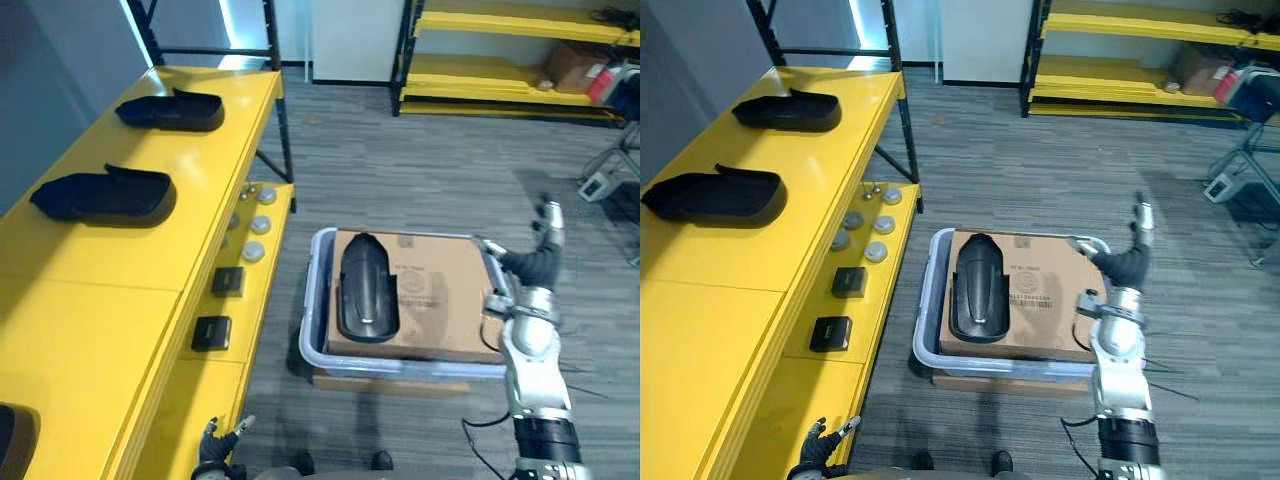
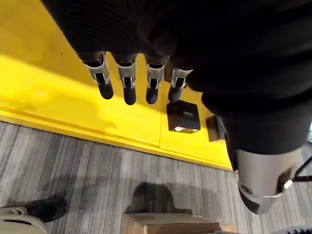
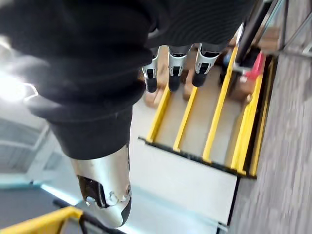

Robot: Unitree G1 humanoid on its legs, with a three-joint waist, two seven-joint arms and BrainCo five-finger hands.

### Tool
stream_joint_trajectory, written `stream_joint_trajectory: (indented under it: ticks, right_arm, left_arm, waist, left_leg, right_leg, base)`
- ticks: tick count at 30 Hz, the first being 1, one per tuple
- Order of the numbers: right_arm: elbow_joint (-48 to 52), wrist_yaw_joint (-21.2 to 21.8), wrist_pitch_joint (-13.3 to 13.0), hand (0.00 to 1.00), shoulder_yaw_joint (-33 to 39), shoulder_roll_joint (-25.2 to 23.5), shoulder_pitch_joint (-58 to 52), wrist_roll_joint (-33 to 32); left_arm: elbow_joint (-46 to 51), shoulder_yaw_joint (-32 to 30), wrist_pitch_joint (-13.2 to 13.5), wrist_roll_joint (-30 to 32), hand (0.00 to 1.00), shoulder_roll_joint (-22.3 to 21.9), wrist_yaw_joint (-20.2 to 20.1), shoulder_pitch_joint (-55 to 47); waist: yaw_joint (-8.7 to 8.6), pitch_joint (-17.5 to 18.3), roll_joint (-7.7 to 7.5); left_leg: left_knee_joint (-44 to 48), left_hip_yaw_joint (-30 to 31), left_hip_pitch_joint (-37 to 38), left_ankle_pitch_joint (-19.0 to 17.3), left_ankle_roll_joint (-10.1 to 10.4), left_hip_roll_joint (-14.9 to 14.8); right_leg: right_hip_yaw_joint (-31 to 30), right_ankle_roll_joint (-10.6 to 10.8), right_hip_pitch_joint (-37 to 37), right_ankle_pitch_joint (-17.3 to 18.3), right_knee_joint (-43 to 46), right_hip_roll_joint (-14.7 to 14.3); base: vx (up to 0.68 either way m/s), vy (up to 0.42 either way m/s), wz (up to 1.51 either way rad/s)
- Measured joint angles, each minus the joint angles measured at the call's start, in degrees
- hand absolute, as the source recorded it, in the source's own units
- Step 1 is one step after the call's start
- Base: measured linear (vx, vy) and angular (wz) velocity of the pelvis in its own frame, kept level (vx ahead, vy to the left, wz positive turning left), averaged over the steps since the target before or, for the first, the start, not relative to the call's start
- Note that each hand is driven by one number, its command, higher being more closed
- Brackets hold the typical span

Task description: Walk over and take plastic housings, then place them on the shelf

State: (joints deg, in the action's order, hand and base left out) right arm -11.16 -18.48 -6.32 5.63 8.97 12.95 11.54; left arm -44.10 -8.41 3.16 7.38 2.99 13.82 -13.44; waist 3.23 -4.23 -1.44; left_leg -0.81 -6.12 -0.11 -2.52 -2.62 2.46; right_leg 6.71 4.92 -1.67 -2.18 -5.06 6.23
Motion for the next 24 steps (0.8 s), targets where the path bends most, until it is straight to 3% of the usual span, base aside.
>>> stream_joint_trajectory:
  ticks: [4,10,14,24]
  right_arm:
    - [-9.48,-0.71,3.97,0.00,0.09,-2.72,4.14,4.62]
    - [-19.52,-5.37,8.98,0.00,2.87,-5.71,10.92,8.39]
    - [-22.05,-8.31,11.63,0.00,5.35,-6.40,13.12,9.46]
    - [-24.16,-14.06,14.25,0.00,9.90,-6.24,17.08,11.53]
  left_arm:
    - [1.32,1.13,0.00,-0.01,0.00,0.05,0.40,-0.03]
    - [3.46,1.80,0.25,-0.04,0.00,-0.43,2.13,1.26]
    - [4.47,2.22,0.60,-0.06,0.00,-0.58,3.16,1.29]
    - [5.27,4.18,0.59,-0.60,0.00,-0.20,5.28,3.37]
  waist:
    - [1.24,-1.27,0.17]
    - [3.65,-6.53,1.25]
    - [3.95,-8.44,1.59]
    - [4.01,-12.49,1.68]
  left_leg:
    - [0.04,1.77,-1.73,0.54,-0.18,0.29]
    - [1.87,3.64,-5.60,0.95,-0.67,0.73]
    - [2.91,4.62,-7.38,1.04,-0.71,0.98]
    - [2.35,5.74,-10.26,2.93,-0.75,1.96]
  right_leg:
    - [1.85,0.15,1.00,-0.10,0.44,0.26]
    - [4.12,0.68,3.91,-0.48,2.18,0.86]
    - [4.44,0.72,5.18,-0.52,3.23,1.19]
    - [5.97,1.03,7.88,-1.06,4.01,2.17]
  base:
    - [0.00,0.004,0.26]
    - [-0.04,0.027,0.18]
    - [-0.03,0.028,0.15]
    - [-0.04,0.023,0.08]
